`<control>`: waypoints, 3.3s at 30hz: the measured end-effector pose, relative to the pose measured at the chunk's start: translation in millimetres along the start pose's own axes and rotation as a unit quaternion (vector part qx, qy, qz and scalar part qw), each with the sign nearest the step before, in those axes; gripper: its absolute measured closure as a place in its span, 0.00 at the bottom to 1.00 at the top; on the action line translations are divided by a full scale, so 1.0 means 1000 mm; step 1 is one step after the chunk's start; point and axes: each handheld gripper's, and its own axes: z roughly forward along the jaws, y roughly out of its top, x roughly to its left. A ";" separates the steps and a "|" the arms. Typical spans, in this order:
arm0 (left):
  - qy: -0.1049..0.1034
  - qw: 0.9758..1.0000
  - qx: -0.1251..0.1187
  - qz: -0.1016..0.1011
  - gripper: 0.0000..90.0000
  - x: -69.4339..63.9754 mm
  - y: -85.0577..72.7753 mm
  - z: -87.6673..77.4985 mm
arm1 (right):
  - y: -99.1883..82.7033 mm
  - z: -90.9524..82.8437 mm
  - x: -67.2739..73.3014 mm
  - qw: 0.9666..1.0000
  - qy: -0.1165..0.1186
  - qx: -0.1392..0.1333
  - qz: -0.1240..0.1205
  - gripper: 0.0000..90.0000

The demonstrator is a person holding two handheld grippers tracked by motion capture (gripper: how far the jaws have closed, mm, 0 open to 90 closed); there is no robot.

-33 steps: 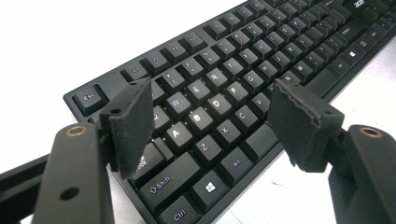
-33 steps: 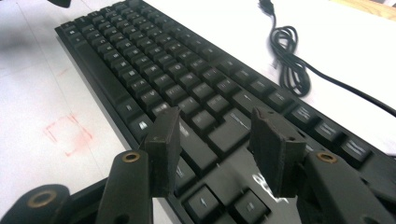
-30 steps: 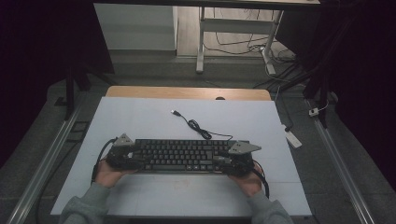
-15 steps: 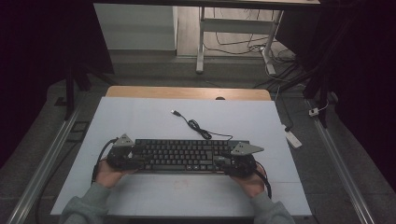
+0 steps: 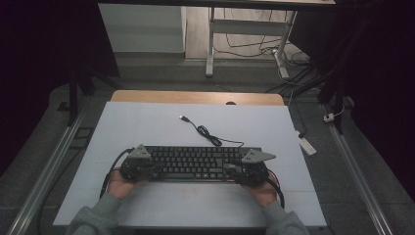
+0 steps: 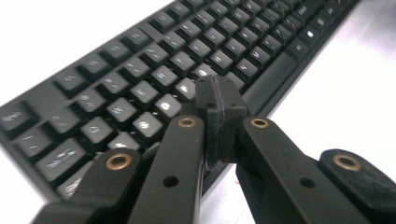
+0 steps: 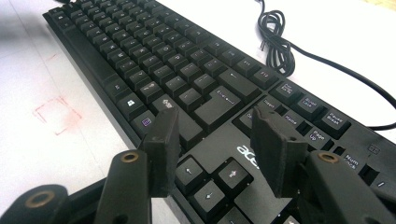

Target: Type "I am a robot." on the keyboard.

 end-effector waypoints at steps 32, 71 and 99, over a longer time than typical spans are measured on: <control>0.000 0.999 0.035 0.034 0.99 -0.017 0.002 0.027 | 0.000 0.002 0.000 1.000 0.001 0.003 -0.001 0.58; 0.037 0.998 -0.041 -0.041 0.45 0.006 -0.001 -0.010 | -0.001 -0.002 -0.001 1.000 0.000 0.000 0.003 0.57; 0.071 0.996 -0.035 -0.047 0.61 0.022 -0.008 -0.017 | -0.004 -0.006 -0.002 1.000 -0.001 0.000 0.002 0.57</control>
